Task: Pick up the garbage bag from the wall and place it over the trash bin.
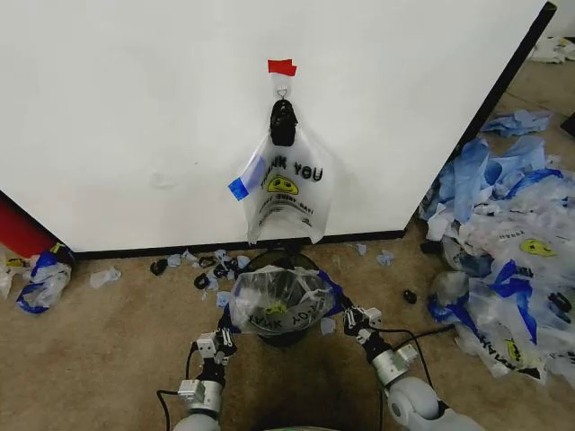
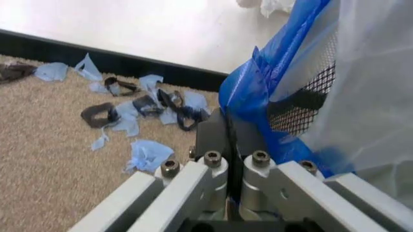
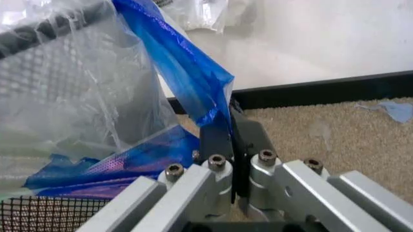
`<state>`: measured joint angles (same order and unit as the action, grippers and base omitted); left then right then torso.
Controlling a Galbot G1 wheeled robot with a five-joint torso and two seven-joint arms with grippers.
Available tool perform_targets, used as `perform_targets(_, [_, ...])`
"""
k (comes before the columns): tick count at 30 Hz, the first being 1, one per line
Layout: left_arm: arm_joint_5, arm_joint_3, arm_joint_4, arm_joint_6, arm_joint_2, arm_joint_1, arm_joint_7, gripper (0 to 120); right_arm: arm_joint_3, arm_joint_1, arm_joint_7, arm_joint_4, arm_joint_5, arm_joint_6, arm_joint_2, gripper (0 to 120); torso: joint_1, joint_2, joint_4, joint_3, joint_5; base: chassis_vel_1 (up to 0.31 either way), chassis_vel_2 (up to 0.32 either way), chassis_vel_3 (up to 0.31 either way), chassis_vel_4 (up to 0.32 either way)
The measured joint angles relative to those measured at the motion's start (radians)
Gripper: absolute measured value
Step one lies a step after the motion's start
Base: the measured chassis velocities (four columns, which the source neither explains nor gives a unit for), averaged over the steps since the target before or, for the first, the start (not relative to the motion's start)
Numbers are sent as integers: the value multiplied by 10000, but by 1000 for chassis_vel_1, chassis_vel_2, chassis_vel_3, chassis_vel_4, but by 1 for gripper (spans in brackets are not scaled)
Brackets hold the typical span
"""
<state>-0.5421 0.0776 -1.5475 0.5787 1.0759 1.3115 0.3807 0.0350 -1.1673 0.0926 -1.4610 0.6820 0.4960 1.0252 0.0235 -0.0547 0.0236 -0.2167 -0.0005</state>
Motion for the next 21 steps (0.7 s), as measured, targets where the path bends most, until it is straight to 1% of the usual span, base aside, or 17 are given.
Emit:
perform_targets(5, [66, -51, 52, 69, 43, -7, 0, 0, -32, 37, 121, 16, -27, 107, 112, 0, 0, 0, 0, -2, -5, 0, 0, 0, 0])
perform_targets(7, [158, -95, 84, 142, 17, -7, -57, 0, -60, 65, 297, 18, 36, 179, 151, 0, 0, 0, 2, -2, -19, 0, 0, 0, 0])
perform_targets(10, [297, -124, 172, 189, -21, -5, -119, 0, -69, 123, 447, 115, 31, 258, 183, 0, 0, 1, -1, -3, -13, 0, 0, 0, 0])
perform_targets(12, [385, -137, 271, 267, -7, -27, -216, 10, -78, 196, 549, 270, -14, 334, 236, 0, 0, 1, -1, -3, -15, 0, 0, 0, 0])
perform_targets(14, [436, -175, 374, 328, 72, -67, -315, 15, -103, 231, 567, 394, -73, 357, 310, 0, 0, 1, -1, -4, -13, 0, 0, 0, 0])
perform_targets(15, [460, -211, 428, 364, 127, -98, -383, 22, -117, 237, 536, 458, -163, 368, 348, 0, 0, 1, -1, -3, -13, 0, 0, 0, 0])
perform_targets(16, [460, -211, 428, 364, 127, -98, -383, 22, -117, 237, 536, 458, -163, 368, 348, 0, 0, 1, -1, -3, -13, 0, 0, 0, 0])
perform_targets(19, [481, -288, 488, 427, 221, -130, -496, 34, -149, 212, 306, 631, -607, 366, 375, 0, 0, 1, 0, -4, -15, 0, 0, 0, 0])
perform_targets(20, [510, -311, 484, 444, 224, -123, -501, 38, -159, 175, 264, 640, -762, 341, 359, 1, 0, 1, 0, -3, -13, 0, 0, 0, 0])
perform_targets(21, [564, -331, 420, 453, 183, -79, -502, 44, -184, 123, 261, 625, -863, 331, 317, 7, 0, 1, 1, -3, -11, 0, 0, 0, 0])
